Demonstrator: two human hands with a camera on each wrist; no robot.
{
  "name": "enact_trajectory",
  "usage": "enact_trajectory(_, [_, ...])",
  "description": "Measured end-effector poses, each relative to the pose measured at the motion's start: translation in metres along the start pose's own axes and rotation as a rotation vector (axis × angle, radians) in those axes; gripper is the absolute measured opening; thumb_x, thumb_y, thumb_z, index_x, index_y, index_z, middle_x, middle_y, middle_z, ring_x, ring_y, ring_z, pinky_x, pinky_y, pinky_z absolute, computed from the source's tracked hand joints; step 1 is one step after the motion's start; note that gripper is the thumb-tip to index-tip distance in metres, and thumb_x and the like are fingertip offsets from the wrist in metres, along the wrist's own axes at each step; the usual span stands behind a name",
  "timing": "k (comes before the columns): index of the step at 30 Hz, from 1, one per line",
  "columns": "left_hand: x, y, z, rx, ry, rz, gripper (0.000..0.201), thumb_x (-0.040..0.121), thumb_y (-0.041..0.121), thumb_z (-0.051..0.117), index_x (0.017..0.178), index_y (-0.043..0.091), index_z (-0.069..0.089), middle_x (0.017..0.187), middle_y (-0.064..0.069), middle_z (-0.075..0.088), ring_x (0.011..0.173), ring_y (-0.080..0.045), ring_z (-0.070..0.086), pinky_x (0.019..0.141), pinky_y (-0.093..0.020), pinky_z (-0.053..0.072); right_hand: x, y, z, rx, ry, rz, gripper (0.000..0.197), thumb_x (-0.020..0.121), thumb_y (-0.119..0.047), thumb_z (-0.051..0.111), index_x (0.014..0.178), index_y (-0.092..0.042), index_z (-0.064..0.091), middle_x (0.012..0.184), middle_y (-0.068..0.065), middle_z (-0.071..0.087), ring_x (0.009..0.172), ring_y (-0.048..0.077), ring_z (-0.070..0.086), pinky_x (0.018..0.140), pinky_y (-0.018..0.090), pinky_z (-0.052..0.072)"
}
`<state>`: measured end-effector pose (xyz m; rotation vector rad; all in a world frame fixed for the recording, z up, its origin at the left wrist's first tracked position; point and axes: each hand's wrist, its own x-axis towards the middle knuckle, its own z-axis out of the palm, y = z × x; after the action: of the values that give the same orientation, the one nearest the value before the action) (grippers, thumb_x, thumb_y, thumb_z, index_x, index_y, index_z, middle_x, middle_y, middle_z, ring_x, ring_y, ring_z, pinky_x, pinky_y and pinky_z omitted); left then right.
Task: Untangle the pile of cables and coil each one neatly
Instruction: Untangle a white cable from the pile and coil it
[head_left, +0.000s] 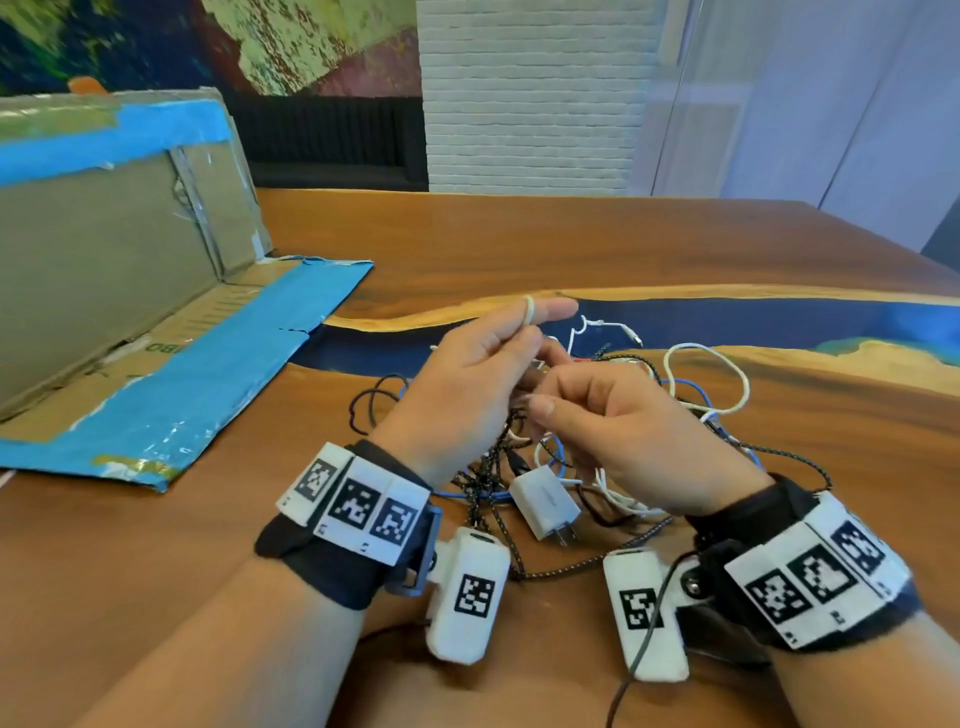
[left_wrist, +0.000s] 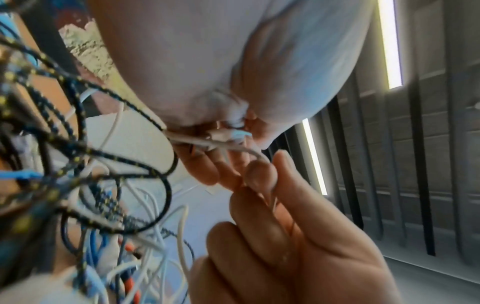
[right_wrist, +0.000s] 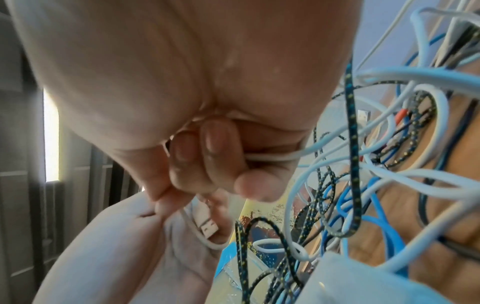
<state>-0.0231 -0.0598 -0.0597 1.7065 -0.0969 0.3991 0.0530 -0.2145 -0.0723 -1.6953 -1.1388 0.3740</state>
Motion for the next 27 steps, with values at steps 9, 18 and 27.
enact_trajectory(9, [0.002, -0.005, -0.004, 0.271, -0.056, -0.077, 0.034, 0.11, 0.019, 0.039, 0.134, 0.019, 0.063, 0.057, 0.018, 0.054, 0.051, -0.003, 0.045, 0.051, -0.014, 0.035, 0.001, 0.0, -0.007, 0.039, 0.165, -0.059, 0.025, 0.097, -0.015, 0.067, 0.077, 0.0, 0.067, 0.062, 0.026, 0.056, 0.059, 0.012, 0.053, 0.06, 0.019, 0.044])
enact_trajectory(18, [-0.005, -0.003, -0.009, 0.032, -0.267, -0.318, 0.057, 0.104, 0.043, 0.042, 0.065, 0.005, 0.056, 0.044, 0.003, 0.022, 0.041, -0.017, 0.017, 0.047, -0.031, 0.02, 0.003, 0.005, -0.012, 0.015, 0.27, -0.08, 0.022, 0.08, -0.02, 0.085, 0.073, -0.004, 0.073, 0.053, -0.003, 0.056, 0.053, 0.012, 0.042, 0.056, 0.032, 0.039])
enact_trajectory(27, [-0.002, 0.001, -0.01, -0.628, -0.251, -0.11, 0.044, 0.107, 0.031, 0.034, 0.131, 0.007, 0.062, 0.059, 0.007, 0.016, 0.047, -0.009, 0.015, 0.043, -0.026, 0.017, 0.003, 0.013, -0.024, -0.013, 0.251, 0.059, 0.019, 0.102, -0.023, 0.06, 0.102, -0.027, 0.079, 0.072, 0.001, 0.072, 0.055, 0.013, 0.05, 0.056, 0.027, 0.045])
